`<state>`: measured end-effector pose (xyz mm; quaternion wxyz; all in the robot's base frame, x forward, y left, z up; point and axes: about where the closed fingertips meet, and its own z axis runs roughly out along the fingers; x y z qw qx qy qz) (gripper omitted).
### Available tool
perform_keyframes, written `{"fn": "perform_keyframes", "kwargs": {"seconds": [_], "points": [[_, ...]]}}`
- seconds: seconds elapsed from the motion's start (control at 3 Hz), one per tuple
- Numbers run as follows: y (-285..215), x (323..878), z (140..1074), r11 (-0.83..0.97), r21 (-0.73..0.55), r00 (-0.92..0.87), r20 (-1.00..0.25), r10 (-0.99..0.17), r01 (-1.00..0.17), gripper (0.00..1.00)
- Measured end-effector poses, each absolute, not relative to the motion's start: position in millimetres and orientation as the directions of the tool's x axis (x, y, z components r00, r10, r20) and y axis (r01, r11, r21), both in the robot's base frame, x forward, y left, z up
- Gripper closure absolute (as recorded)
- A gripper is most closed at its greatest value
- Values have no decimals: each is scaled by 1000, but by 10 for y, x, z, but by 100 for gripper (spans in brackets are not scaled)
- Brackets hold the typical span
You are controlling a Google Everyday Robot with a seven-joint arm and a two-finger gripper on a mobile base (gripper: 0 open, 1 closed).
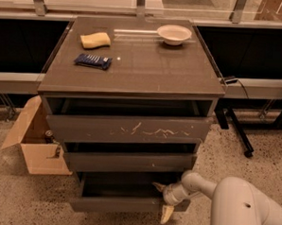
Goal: Open bottom drawer
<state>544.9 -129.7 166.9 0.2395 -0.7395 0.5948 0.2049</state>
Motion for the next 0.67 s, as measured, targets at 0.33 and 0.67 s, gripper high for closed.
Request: {"fn": "perform_keyframes", "kwargs": {"seconds": [0.33, 0.67], "points": [[-1131, 5305, 1477, -233, -44, 213, -590, -779, -972, 0], [-1128, 5302, 1510, -234, -43, 214, -590, -778, -971, 19]]}}
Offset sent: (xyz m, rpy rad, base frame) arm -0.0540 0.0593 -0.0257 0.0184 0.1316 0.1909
